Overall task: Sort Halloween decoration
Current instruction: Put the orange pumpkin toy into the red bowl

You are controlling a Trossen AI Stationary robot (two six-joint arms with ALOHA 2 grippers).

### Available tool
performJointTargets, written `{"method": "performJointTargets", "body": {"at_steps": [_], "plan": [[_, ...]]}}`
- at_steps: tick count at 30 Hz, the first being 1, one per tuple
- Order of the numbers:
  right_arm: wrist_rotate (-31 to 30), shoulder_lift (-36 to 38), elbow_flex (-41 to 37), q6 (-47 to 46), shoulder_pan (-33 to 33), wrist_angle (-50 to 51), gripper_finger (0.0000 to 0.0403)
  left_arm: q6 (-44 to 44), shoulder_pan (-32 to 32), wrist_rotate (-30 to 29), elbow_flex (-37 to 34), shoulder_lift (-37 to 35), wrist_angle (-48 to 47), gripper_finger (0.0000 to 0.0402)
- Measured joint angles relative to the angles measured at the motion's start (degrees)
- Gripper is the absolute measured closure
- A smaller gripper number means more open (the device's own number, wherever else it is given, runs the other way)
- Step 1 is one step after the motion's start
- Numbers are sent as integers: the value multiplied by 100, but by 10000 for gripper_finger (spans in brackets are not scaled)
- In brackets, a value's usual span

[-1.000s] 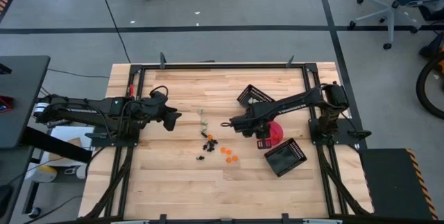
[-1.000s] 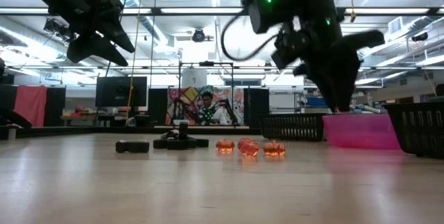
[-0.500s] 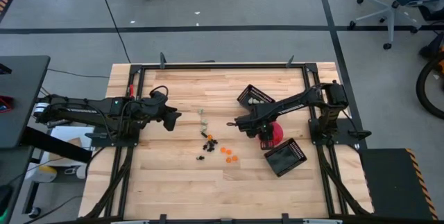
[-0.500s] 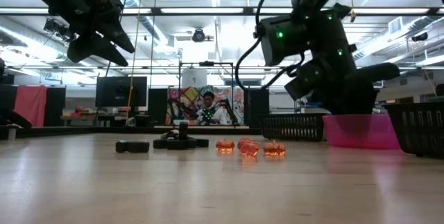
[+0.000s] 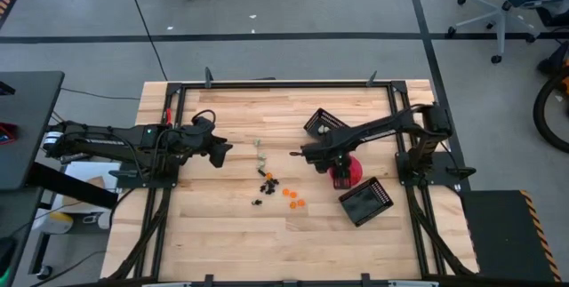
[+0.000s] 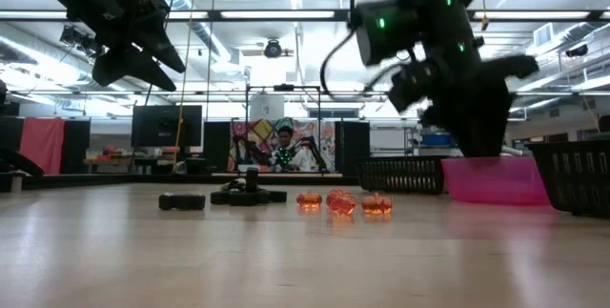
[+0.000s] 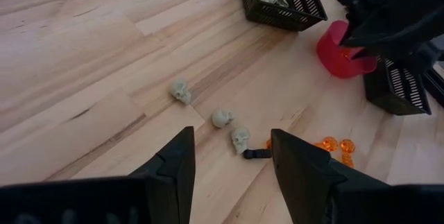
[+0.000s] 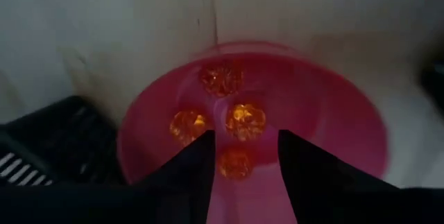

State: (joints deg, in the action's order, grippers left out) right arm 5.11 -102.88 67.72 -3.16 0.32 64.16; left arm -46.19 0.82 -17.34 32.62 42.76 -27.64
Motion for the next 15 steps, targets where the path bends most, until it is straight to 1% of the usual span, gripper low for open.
{"method": "performJointTargets", "body": {"at_steps": [4,6,10,15], "plan": [[-101,300,247,-34,-2,-41,243,-2,0,-23,0,-2,-2,239],[-106,458,332,-139,8,-296,243,-15,0,-94,0,0,4,239],[-127,700,344,-312,80,-1389,243,-18,0,-255,0,0,102,239],[-241,648,344,-410,225,-2827,242,-20,0,-275,0,0,160,239]]}}
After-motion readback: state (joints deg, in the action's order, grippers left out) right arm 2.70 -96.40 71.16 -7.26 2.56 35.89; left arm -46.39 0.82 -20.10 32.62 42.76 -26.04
